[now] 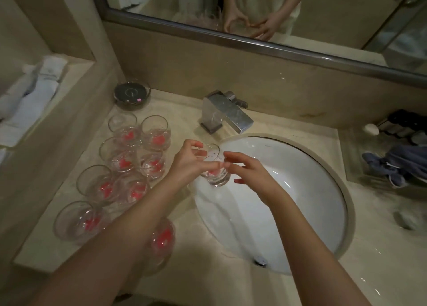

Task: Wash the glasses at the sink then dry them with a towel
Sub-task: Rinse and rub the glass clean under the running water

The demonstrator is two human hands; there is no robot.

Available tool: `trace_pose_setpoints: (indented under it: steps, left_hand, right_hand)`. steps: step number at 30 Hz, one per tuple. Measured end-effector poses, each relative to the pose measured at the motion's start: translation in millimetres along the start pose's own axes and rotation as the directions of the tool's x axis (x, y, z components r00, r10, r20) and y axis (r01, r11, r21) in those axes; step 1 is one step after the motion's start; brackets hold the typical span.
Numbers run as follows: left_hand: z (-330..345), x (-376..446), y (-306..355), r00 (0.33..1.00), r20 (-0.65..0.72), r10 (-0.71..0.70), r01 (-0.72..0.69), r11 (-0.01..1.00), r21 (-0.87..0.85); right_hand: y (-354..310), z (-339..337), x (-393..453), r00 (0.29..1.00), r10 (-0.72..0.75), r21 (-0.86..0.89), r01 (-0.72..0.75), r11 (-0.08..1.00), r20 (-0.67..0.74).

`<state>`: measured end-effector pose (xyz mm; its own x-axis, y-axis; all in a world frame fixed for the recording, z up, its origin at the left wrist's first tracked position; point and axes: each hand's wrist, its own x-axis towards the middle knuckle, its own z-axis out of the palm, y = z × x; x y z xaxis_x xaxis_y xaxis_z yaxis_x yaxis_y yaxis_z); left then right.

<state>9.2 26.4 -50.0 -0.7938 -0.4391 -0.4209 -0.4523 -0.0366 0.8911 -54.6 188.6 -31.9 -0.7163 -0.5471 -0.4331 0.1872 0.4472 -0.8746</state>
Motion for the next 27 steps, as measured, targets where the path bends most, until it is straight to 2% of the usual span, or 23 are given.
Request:
trace_pose_setpoints:
  steps: [2,4,7,9,12,18,24,27]
  left_hand:
    - [16,5,-5,0.998,-0.005,-0.062,0.06,0.983,-0.171]
    - [31,7,-11,0.987,0.037,-0.156,0.159,0.926,-0.343]
    - [54,10,-18,0.953,0.127,-0.276,0.297,0.765,-0.571]
    - [67,15,-22,0.938,0.16,-0.309,0.336,0.685,-0.646]
    - [81,25,-21,0.936,0.166,-0.31,0.336,0.647,-0.684]
    - [96,40,-16,0.938,0.166,-0.305,0.339,0.702,-0.626]
    - [100,47,-17,0.918,0.166,-0.36,0.384,0.707,-0.594]
    - [100,47,-15,0.909,0.167,-0.382,0.402,0.696,-0.595]
  right_hand:
    - [6,-10,3,0.999,0.015,0.028,-0.014,1.0,-0.05]
    - [12,-18,5,0.996,0.028,0.064,-0.022,0.998,-0.087]
    - [21,-29,8,0.993,0.054,0.093,-0.045,0.995,-0.108]
    - [27,-37,11,0.992,0.073,0.089,-0.064,0.994,-0.103]
    - [30,-49,23,0.986,0.086,0.103,-0.071,0.992,-0.144]
    - [15,-60,69,0.929,0.04,0.188,0.033,0.982,-0.368]
    - [-8,-57,114,0.89,0.008,0.215,0.101,0.971,-0.456]
    - [-15,-53,127,0.893,-0.024,0.204,0.129,0.97,-0.449]
